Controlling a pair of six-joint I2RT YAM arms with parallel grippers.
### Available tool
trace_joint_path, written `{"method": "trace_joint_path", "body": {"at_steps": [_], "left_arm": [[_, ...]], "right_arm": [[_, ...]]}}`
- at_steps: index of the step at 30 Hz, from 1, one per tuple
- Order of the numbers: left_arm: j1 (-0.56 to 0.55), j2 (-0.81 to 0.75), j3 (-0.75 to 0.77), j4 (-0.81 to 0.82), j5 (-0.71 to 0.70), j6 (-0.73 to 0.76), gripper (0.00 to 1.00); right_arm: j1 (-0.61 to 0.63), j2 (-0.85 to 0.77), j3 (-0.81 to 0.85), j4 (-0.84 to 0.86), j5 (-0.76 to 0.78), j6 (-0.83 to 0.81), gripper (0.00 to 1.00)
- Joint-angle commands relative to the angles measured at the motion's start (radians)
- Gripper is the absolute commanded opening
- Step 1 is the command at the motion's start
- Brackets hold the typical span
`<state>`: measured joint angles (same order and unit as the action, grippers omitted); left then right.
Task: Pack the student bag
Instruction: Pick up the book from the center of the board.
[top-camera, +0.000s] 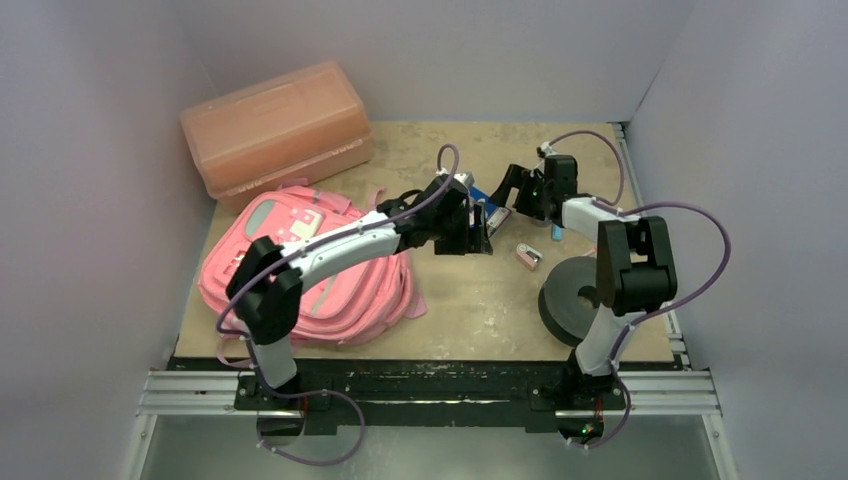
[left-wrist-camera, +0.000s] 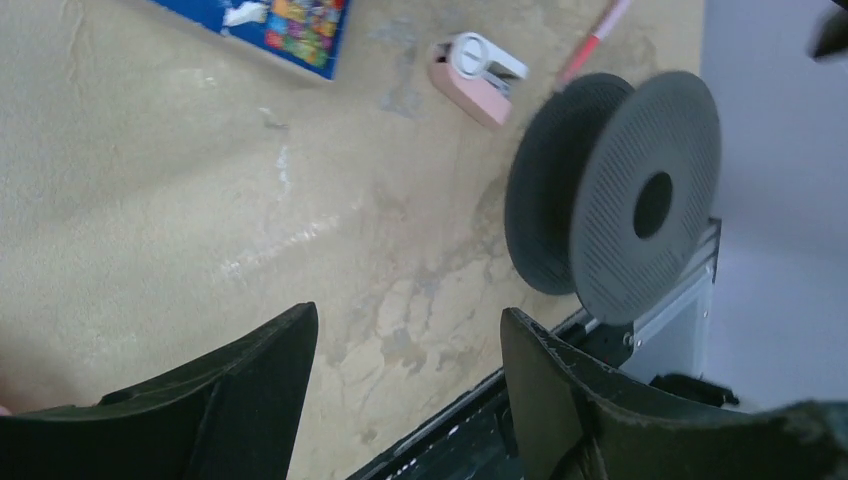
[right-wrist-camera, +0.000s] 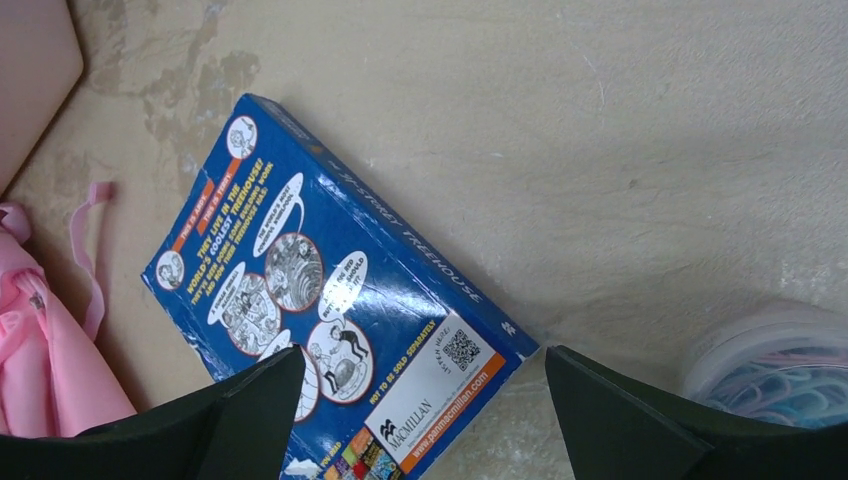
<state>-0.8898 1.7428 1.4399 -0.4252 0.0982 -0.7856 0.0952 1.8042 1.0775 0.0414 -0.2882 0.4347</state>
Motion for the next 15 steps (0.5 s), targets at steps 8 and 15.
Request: {"method": "trace_joint_path", "body": {"at_steps": [8,15], "left_arm": [[0.135,0.361,0.276,-0.175,0.027,-0.594,0.68],[0.170,0.389,0.254,-0.161,-0.094,-0.720,0.68]], "right_arm": [[-0.009,0.043,0.050,0.031,-0.086,-0.023,0.94],[-0.011,0.080,0.066,0.027,-0.130,-0.019,0.89]]}}
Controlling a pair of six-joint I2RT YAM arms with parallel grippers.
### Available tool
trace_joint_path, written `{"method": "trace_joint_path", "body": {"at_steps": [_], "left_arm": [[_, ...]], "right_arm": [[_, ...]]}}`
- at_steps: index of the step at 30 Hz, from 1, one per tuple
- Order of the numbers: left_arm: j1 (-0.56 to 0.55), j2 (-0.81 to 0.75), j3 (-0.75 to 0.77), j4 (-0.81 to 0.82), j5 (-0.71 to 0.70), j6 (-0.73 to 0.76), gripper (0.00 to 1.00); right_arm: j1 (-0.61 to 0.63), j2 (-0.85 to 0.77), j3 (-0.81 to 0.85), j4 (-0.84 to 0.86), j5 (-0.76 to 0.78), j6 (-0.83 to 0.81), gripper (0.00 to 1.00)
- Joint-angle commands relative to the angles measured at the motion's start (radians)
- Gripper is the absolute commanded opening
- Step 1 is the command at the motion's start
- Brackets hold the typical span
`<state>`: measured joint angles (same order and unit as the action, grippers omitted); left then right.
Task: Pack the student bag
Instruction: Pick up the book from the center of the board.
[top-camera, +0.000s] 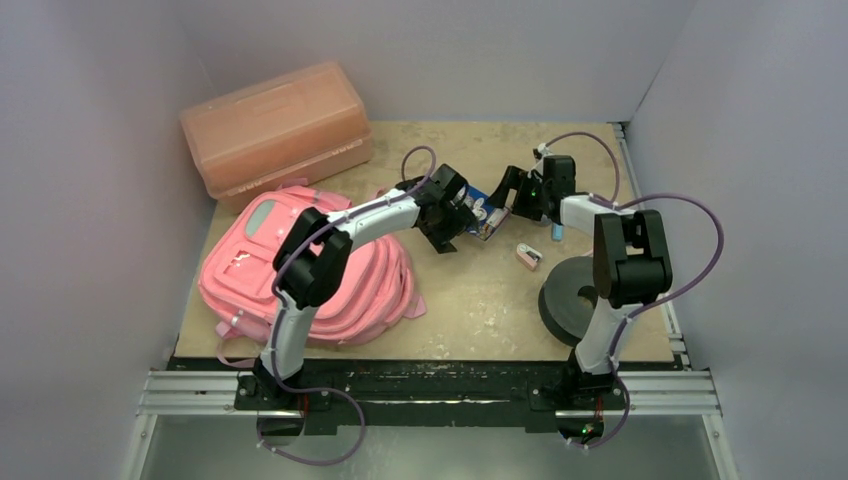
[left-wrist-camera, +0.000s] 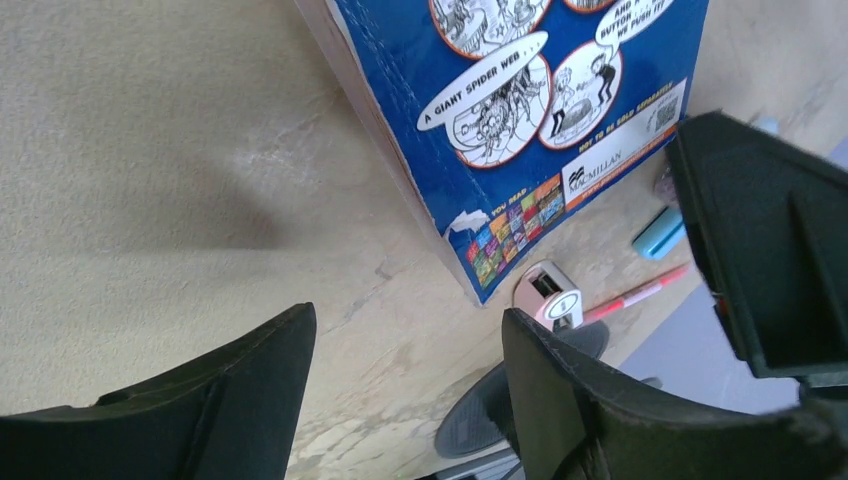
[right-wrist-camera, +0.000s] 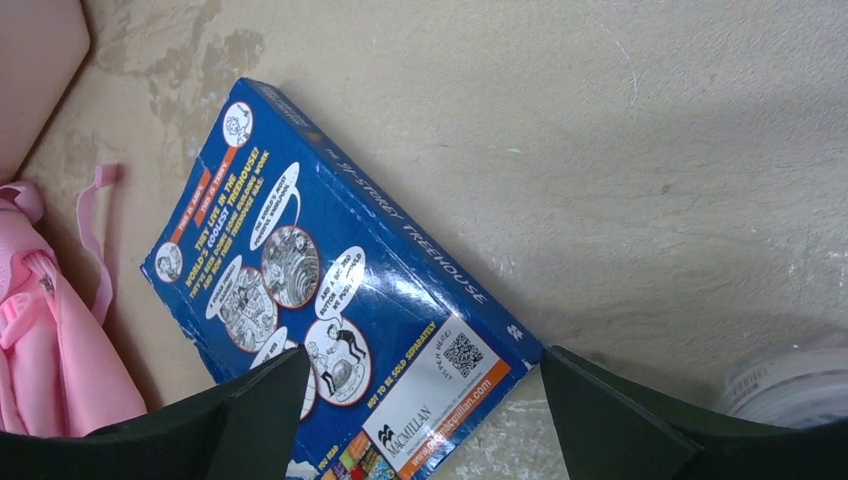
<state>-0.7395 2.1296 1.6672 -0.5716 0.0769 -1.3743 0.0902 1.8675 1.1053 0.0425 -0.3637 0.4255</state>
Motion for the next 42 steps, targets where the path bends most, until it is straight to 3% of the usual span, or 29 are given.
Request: {"method": "trace_joint_path", "body": {"at_steps": [1,7,13,17,20,25,28,31,37,42], "left_arm": [[0.023,0.010,0.028,-0.014,-0.074,-0.147,0.67],[0.036,0.050,0.034,0.018,-0.106,-0.225,0.62],[0.051,0.098,0.070,0.065,-0.114,-0.240,0.58],[0.063,0.096,0.075,0.100,-0.126,-0.193,0.46],[0.072,0.078,0.053,0.150,-0.121,-0.156,0.28],[0.082,0.002,-0.011,0.233,-0.111,-0.124,0.09],[0.092,-0.042,-0.031,0.236,-0.112,-0.110,0.00],[0.104,-0.072,-0.036,0.222,-0.101,-0.104,0.00],[0.129,-0.177,-0.133,0.267,-0.081,-0.112,0.00],[0.155,-0.252,-0.240,0.382,0.012,-0.124,0.00]], "right_arm": [[-0.006,0.020,0.040,0.026,-0.059,-0.008,0.88],[-0.005,0.030,0.041,0.036,-0.097,-0.008,0.81],[-0.006,0.045,0.038,0.046,-0.170,-0.003,0.65],[-0.006,0.044,0.025,0.067,-0.229,0.006,0.54],[-0.005,0.044,0.018,0.073,-0.246,0.005,0.48],[-0.004,0.024,0.005,0.079,-0.248,-0.010,0.45],[-0.003,-0.002,-0.014,0.098,-0.247,-0.017,0.49],[0.000,-0.029,-0.028,0.102,-0.233,-0.026,0.54],[0.003,-0.156,-0.120,0.144,-0.110,0.045,0.87],[0.002,-0.180,-0.121,0.134,-0.146,0.191,0.99]]}}
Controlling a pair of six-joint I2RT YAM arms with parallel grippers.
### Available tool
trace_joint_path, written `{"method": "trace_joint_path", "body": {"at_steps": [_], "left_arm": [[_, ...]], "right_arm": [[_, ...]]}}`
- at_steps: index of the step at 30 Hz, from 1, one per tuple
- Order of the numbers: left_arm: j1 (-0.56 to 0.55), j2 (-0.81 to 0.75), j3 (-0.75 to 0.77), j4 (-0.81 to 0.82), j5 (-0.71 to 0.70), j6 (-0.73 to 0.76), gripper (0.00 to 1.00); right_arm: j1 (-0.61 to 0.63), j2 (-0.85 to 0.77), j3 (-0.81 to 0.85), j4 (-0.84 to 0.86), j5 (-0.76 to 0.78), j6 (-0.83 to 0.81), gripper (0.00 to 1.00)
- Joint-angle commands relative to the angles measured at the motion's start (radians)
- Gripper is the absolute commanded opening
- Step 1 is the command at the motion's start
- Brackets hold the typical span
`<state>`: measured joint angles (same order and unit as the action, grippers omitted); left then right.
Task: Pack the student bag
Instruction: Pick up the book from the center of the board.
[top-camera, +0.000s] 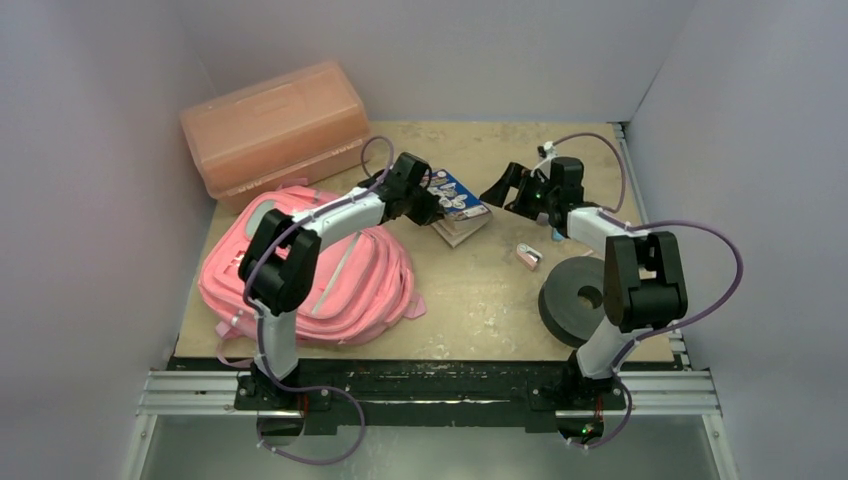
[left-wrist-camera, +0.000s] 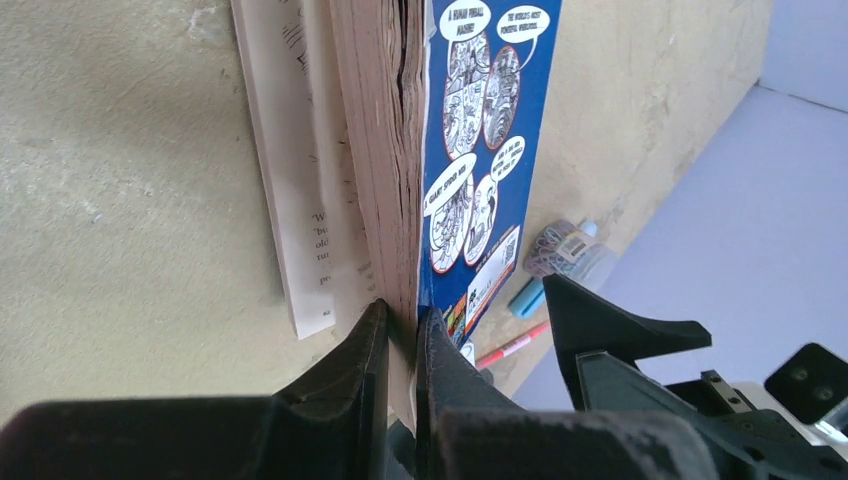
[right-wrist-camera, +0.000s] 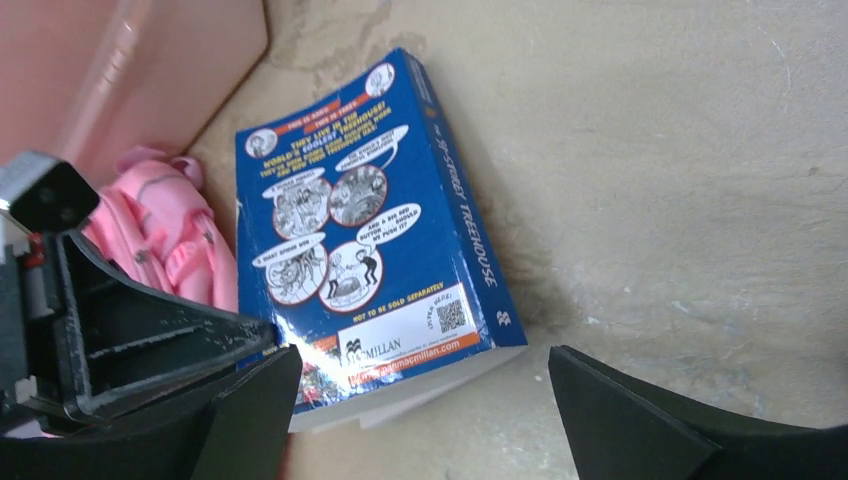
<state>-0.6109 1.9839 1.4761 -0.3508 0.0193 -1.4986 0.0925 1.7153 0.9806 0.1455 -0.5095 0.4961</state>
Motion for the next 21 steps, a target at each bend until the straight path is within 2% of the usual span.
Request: {"method": "trace_joint_path", "body": {"at_steps": [1,5,9,16,21], "left_arm": [[0.029,-0.115,-0.069,0.189,0.087,-0.008,0.00],[0.038,-0.135,-0.139,0.284,0.155,-0.050,0.00],[0.039,-0.150,-0.173,0.334,0.191,-0.057,0.00],[0.039,-0.172,-0.269,0.479,0.234,-0.094,0.00],[0.039,-0.170,-0.318,0.571,0.260,-0.128,0.00]], "right_arm": [[0.000,-0.029,-0.001,0.034,-0.002,0.155,0.99],[0.004,-0.016,-0.052,0.125,-0.040,0.285,0.99],[0.006,0.032,-0.085,0.194,-0.065,0.338,0.99],[0.042,0.133,-0.165,0.478,-0.150,0.538,0.97],[0.105,0.149,-0.215,0.666,-0.170,0.640,0.86]]}}
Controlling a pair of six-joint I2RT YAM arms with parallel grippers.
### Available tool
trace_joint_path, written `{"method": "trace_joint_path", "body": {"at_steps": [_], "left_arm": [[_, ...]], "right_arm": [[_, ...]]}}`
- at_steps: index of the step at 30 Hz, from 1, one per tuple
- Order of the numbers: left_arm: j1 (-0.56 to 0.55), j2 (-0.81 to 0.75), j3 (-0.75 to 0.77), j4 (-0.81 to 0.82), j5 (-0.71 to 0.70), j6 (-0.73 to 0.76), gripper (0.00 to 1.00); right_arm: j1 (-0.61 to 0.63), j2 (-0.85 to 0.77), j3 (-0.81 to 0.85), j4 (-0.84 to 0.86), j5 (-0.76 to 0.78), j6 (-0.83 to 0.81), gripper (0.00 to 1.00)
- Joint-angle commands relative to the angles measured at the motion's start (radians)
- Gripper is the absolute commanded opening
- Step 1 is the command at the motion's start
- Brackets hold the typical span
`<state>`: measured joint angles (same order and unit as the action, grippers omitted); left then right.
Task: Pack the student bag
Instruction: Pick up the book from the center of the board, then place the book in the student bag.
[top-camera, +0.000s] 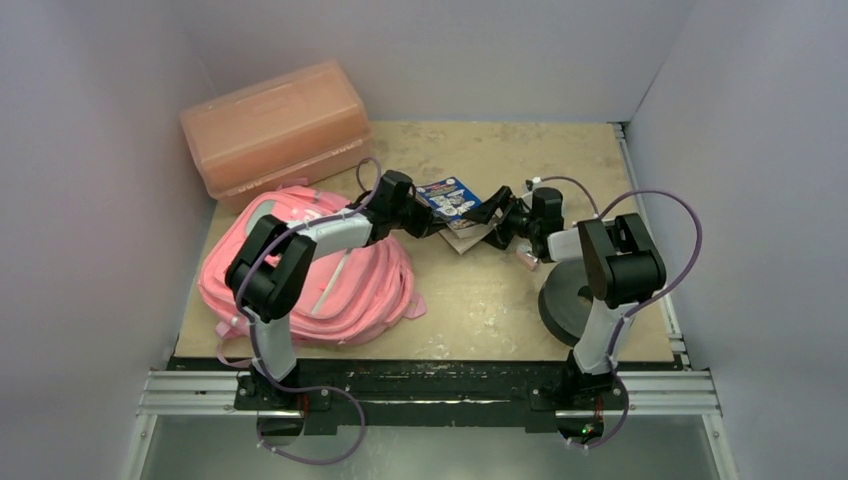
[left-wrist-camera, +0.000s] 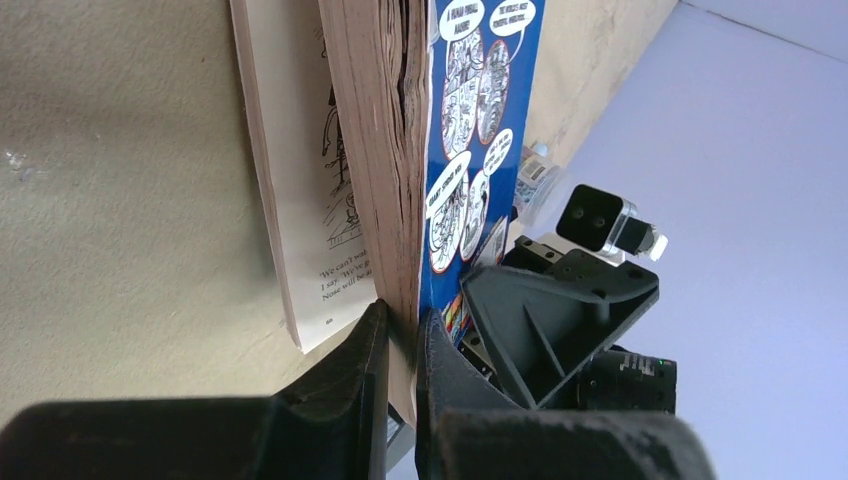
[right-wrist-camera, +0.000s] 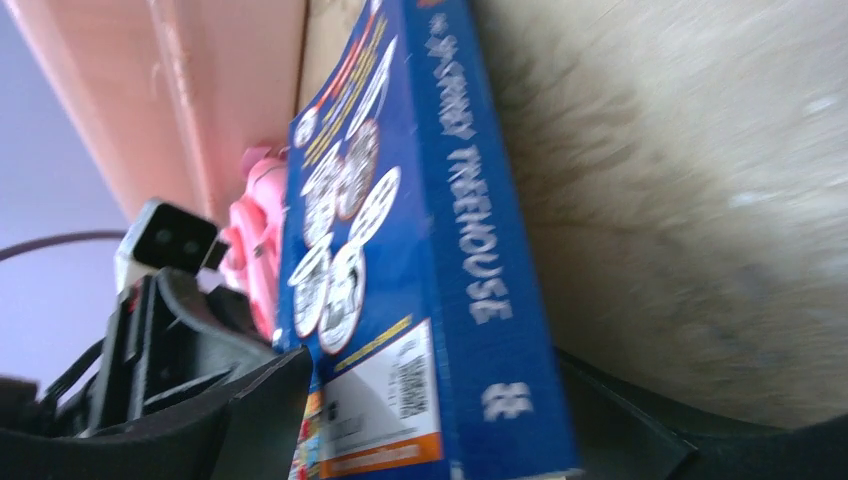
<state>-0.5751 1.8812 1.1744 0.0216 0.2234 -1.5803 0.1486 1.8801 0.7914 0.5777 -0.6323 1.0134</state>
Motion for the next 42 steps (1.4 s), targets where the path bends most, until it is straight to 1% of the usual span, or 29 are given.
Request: {"method": "trace_joint_path", "body": {"at_steps": [1,4,6,9,11,14,16,17,18,20,22,24,25,27,29,30,31,32,33,34,36,38,39,40,42], "left_arm": [[0.004,-0.063,-0.024,0.218,0.060,-0.052,0.00],[0.003,-0.051,-0.044,0.280,0.084,-0.075,0.00],[0.003,-0.048,-0.059,0.314,0.095,-0.086,0.00],[0.003,-0.064,-0.098,0.345,0.100,-0.089,0.00],[0.003,-0.080,-0.121,0.350,0.096,-0.080,0.00],[0.004,-0.095,-0.153,0.371,0.108,-0.068,0.00],[0.001,-0.099,-0.166,0.397,0.136,-0.056,0.00],[0.000,-0.099,-0.164,0.385,0.168,-0.048,0.00],[0.000,-0.097,-0.163,0.367,0.194,-0.036,0.03],[-0.001,-0.100,-0.176,0.359,0.239,-0.014,0.08],[0.001,-0.116,-0.200,0.346,0.279,0.017,0.12],[0.000,-0.159,-0.234,0.319,0.282,0.095,0.19],[-0.005,-0.194,-0.252,0.283,0.274,0.145,0.25],[-0.011,-0.271,-0.276,0.207,0.262,0.265,0.31],[-0.016,-0.364,-0.279,0.089,0.239,0.401,0.38],[-0.017,-0.414,-0.277,0.019,0.223,0.471,0.44],[-0.019,-0.463,-0.268,-0.065,0.201,0.550,0.54],[-0.019,-0.511,-0.251,-0.155,0.172,0.623,0.59],[-0.022,-0.559,-0.234,-0.241,0.133,0.703,0.60],[-0.024,-0.610,-0.221,-0.318,0.096,0.805,0.68],[-0.026,-0.664,-0.183,-0.474,0.017,0.944,0.70],[-0.033,-0.690,-0.155,-0.604,-0.082,1.060,0.70],[-0.039,-0.695,-0.142,-0.667,-0.114,1.112,0.70],[-0.052,-0.693,-0.131,-0.712,-0.147,1.156,0.72],[-0.101,-0.668,-0.102,-0.813,-0.214,1.233,0.74]], "right_arm": [[0.064,-0.029,-0.039,0.252,-0.036,0.137,0.86],[0.109,-0.085,-0.107,0.297,0.049,0.177,0.84],[0.131,-0.130,-0.167,0.342,0.126,0.203,0.79],[0.142,-0.187,-0.212,0.349,0.238,0.211,0.75],[0.141,-0.214,-0.228,0.362,0.309,0.206,0.69],[0.143,-0.228,-0.241,0.408,0.350,0.225,0.59],[0.144,-0.238,-0.262,0.438,0.391,0.238,0.53],[0.144,-0.242,-0.268,0.446,0.403,0.237,0.50],[0.144,-0.243,-0.260,0.445,0.400,0.223,0.46],[0.144,-0.253,-0.245,0.423,0.398,0.191,0.36],[0.145,-0.282,-0.251,0.408,0.414,0.161,0.27],[0.146,-0.325,-0.254,0.360,0.442,0.116,0.18],[0.145,-0.351,-0.249,0.324,0.454,0.083,0.14],[0.145,-0.402,-0.234,0.261,0.469,0.011,0.06],[0.145,-0.457,-0.220,0.194,0.481,-0.069,0.01],[0.145,-0.484,-0.208,0.151,0.490,-0.111,0.00],[0.146,-0.509,-0.192,0.100,0.498,-0.156,0.00],[0.146,-0.535,-0.174,0.049,0.507,-0.203,0.00],[0.146,-0.560,-0.155,-0.009,0.513,-0.255,0.00],[0.145,-0.583,-0.134,-0.065,0.521,-0.304,0.00],[0.145,-0.626,-0.082,-0.194,0.535,-0.414,0.00],[0.145,-0.644,0.000,-0.360,0.554,-0.526,0.00],[0.147,-0.652,0.042,-0.434,0.573,-0.574,0.00],[0.147,-0.663,0.073,-0.503,0.594,-0.616,0.00],[0.154,-0.696,0.133,-0.621,0.660,-0.692,0.00]]}}
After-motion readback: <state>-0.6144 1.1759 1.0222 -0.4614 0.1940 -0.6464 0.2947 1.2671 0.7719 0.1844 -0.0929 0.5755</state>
